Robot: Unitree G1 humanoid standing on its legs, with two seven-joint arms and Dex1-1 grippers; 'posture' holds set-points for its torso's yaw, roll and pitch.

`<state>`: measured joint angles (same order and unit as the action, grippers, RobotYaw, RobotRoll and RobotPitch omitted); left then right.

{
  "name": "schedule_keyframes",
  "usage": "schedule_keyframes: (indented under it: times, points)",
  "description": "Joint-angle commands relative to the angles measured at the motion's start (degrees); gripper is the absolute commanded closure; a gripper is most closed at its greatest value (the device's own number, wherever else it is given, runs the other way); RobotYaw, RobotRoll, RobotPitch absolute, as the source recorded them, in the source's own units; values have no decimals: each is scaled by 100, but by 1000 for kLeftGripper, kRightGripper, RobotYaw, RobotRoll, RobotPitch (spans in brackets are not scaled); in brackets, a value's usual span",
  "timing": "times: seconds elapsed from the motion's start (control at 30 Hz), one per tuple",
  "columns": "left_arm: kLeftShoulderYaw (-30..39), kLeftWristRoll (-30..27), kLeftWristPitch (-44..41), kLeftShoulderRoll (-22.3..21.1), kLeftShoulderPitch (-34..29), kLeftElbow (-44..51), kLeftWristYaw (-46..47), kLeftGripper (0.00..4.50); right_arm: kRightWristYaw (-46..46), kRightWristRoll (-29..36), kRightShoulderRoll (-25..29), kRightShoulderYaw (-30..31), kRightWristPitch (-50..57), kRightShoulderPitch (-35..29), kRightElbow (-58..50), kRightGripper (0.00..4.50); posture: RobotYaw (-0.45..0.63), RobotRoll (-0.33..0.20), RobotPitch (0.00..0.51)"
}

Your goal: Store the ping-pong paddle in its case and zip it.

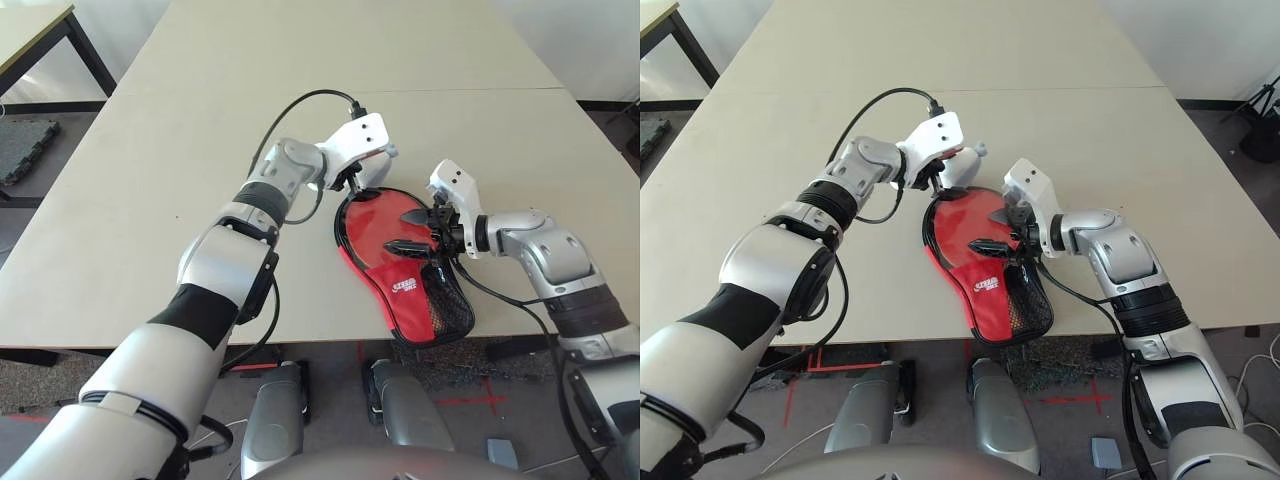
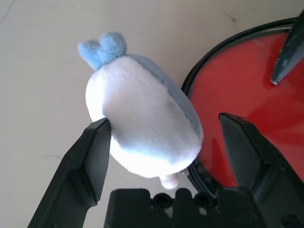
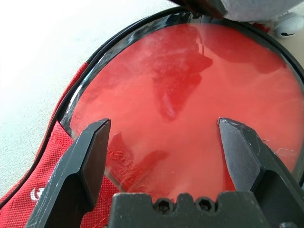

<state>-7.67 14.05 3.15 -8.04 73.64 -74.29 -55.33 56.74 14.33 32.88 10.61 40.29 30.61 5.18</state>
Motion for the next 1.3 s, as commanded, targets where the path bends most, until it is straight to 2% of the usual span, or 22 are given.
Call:
schedule_keyframes:
  times: [0.03,0.2,0.43,0.6,0.73,1.03,1.2,1.3]
  points:
    - [128,-295,-159,-78,-38,233,-455,28,114,-55,66,227,142,-168,195,0,17,0,151]
    - [201,-682,-462,-320,-344,893,-1226,28,184,-44,140,200,152,-139,191,0,16,0,149]
    - [18,-1115,-1356,-708,-1303,2746,-2055,28,280,-23,259,111,121,-92,198,0,25,0,145]
    - [-206,-1275,-1963,-780,-1958,3847,-2069,28,378,15,429,6,79,-3,148,0,25,0,142]
    - [-351,-1433,-2358,-623,-2206,4341,-1936,28,535,1,690,-45,-41,52,105,0,23,0,141]
    - [-777,-1478,-2437,-274,-2354,4441,-1649,28,688,16,1108,-307,-335,330,381,0,7,0,139]
    - [-1149,-1284,-2252,-170,-2467,4144,-1554,28,678,-57,1106,-305,-492,518,620,0,5,0,137]
    - [-1356,-1121,-1983,-169,-2476,3890,-1406,28,501,-123,906,-321,-661,796,918,0,4,0,137]
